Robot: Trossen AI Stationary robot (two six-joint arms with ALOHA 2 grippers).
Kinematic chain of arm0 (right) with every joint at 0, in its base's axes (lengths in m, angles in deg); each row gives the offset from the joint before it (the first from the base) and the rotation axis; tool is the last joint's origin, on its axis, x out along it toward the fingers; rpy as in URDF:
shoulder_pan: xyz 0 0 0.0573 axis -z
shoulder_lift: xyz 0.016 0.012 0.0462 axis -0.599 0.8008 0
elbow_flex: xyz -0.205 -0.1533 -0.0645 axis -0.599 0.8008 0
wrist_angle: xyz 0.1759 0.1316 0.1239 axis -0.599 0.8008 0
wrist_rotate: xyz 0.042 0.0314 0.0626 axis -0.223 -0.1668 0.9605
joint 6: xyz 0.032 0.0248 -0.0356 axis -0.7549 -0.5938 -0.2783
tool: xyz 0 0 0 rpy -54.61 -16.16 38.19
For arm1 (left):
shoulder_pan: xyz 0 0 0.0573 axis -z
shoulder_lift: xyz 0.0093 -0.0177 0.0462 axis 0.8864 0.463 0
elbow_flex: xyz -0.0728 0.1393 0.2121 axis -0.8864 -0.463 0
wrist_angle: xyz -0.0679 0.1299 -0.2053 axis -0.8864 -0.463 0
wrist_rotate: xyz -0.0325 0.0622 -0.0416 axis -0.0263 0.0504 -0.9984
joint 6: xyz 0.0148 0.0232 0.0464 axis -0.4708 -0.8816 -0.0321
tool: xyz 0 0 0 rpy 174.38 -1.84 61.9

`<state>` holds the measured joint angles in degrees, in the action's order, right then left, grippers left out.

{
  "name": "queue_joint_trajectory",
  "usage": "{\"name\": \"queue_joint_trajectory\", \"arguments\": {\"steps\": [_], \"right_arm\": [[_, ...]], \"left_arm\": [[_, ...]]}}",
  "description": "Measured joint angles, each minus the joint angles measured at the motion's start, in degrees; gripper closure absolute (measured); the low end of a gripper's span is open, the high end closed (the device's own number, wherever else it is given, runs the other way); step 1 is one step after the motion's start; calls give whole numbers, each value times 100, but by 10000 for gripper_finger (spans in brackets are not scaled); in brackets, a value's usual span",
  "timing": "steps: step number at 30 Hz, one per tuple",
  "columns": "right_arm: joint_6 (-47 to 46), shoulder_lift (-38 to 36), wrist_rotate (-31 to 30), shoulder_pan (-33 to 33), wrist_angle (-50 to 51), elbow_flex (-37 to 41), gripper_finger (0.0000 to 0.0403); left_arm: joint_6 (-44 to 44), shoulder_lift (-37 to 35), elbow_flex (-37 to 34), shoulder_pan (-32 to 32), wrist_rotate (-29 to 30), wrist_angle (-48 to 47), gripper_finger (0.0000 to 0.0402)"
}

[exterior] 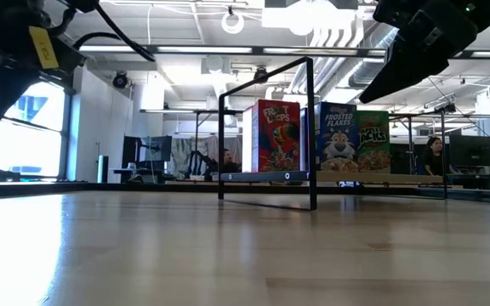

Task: Stack cereal on shelf
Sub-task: Put the red cereal box on the shelf aligned with the other red cereal boxes

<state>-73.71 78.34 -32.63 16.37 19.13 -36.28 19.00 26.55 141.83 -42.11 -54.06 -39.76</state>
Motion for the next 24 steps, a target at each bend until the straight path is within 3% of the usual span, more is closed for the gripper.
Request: {"name": "queue_joint_trajectory", "arguments": {"steps": [7, 12, 19, 24], "right_arm": [[-5, 0, 44, 0, -17, 2, 401], [-167, 0, 316, -51, -64, 2, 401], [-648, 0, -266, -758, 196, 4, 401], [-908, 0, -497, -1167, 182, 4, 401]], "left_arm": [[198, 0, 124, 279, -393, 127, 142], [1349, -73, 313, 816, -693, 956, 165], [3951, -103, -393, 2051, -1252, 1609, 255], [4932, -101, -610, 2572, -1133, 2414, 326]]}}
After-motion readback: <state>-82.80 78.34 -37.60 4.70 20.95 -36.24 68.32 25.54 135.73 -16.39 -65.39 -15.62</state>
